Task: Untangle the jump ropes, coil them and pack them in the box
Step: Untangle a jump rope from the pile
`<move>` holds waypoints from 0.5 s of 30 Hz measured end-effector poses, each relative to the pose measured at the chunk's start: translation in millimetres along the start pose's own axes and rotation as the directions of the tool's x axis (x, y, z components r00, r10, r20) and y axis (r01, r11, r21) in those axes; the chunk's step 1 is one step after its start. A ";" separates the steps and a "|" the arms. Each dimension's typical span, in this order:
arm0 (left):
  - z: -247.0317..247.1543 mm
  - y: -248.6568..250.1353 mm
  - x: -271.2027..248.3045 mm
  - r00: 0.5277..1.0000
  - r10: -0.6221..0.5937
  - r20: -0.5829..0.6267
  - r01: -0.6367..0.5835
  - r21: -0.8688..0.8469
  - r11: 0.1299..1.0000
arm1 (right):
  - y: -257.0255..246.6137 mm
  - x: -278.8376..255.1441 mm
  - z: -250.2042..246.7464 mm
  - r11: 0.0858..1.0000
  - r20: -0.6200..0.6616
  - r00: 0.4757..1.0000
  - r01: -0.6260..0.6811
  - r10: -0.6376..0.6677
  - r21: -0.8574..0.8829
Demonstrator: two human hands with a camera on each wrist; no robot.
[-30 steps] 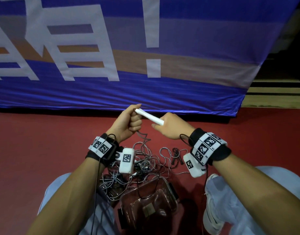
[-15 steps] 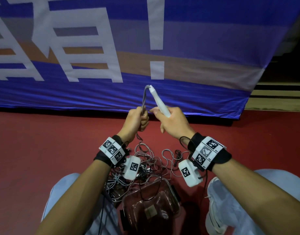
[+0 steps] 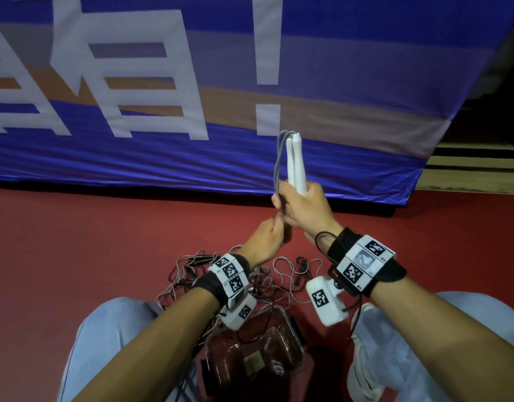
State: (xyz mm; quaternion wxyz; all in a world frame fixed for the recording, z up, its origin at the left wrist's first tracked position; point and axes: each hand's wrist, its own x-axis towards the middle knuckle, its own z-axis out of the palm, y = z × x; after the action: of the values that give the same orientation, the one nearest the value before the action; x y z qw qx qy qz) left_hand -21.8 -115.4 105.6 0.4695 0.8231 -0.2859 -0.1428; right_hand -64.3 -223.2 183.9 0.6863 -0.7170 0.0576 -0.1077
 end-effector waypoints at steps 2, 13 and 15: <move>-0.3 4.2 -0.7 0.998 0.001 0.057 -0.005 0.064 0.998 | 5.2 2.7 -1.3 0.998 -0.034 0.998 -0.055 0.056 0.027; -58.2 6.0 4.2 0.786 0.484 -0.385 -0.193 0.590 0.784 | 23.3 0.5 -4.6 0.942 0.112 0.953 -0.253 0.283 -0.222; -71.4 4.3 2.2 0.737 0.600 -0.312 -0.231 0.717 0.657 | 27.1 -4.8 -3.1 0.899 0.194 0.915 -0.277 0.355 -0.339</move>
State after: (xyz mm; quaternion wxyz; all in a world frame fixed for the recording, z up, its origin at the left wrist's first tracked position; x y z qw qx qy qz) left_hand 14.6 -69.1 146.4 0.2418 0.8440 -0.3653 0.3094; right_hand -68.0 -226.6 156.6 0.5776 -0.8026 0.1028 0.1076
